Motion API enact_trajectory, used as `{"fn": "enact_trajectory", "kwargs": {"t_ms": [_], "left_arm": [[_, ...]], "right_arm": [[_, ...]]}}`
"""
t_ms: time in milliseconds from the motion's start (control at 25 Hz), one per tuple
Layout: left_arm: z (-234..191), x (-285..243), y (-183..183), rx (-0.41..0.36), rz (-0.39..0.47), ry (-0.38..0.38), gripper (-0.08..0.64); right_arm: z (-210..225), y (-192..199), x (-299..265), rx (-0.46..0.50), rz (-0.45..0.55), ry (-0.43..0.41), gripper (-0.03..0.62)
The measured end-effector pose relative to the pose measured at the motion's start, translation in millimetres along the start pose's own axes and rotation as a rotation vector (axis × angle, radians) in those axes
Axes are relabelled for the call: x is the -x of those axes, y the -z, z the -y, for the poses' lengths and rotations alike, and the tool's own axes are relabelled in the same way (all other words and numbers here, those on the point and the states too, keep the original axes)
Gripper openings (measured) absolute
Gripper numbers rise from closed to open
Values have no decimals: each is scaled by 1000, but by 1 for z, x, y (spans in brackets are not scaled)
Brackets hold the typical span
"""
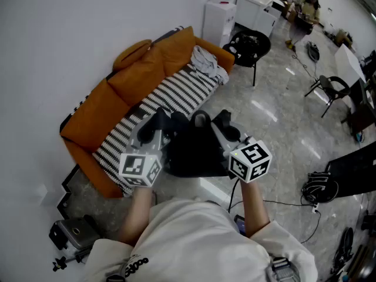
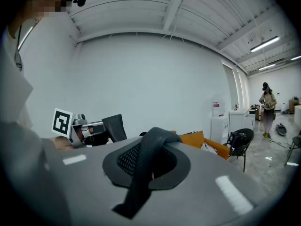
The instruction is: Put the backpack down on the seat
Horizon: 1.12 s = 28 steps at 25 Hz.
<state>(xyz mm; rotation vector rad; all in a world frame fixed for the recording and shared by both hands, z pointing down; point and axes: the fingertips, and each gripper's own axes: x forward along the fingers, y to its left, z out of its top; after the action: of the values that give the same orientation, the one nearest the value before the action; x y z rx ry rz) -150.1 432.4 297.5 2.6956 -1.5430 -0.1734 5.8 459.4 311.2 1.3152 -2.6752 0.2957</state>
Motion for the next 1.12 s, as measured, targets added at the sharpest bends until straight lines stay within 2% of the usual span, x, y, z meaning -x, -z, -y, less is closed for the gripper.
{"fn": "enact_trajectory", "kwargs": {"t_ms": [600, 920, 1120], "left_arm": [[30, -10, 13, 37, -25, 55, 44], [44, -19, 14, 56, -24, 38, 44], [59, -22, 14, 36, -13, 13, 43]], "right_arm": [[10, 19, 21, 4, -23, -43, 20], [21, 17, 25, 53, -41, -88, 20], [35, 21, 37, 41, -36, -108, 18]]}}
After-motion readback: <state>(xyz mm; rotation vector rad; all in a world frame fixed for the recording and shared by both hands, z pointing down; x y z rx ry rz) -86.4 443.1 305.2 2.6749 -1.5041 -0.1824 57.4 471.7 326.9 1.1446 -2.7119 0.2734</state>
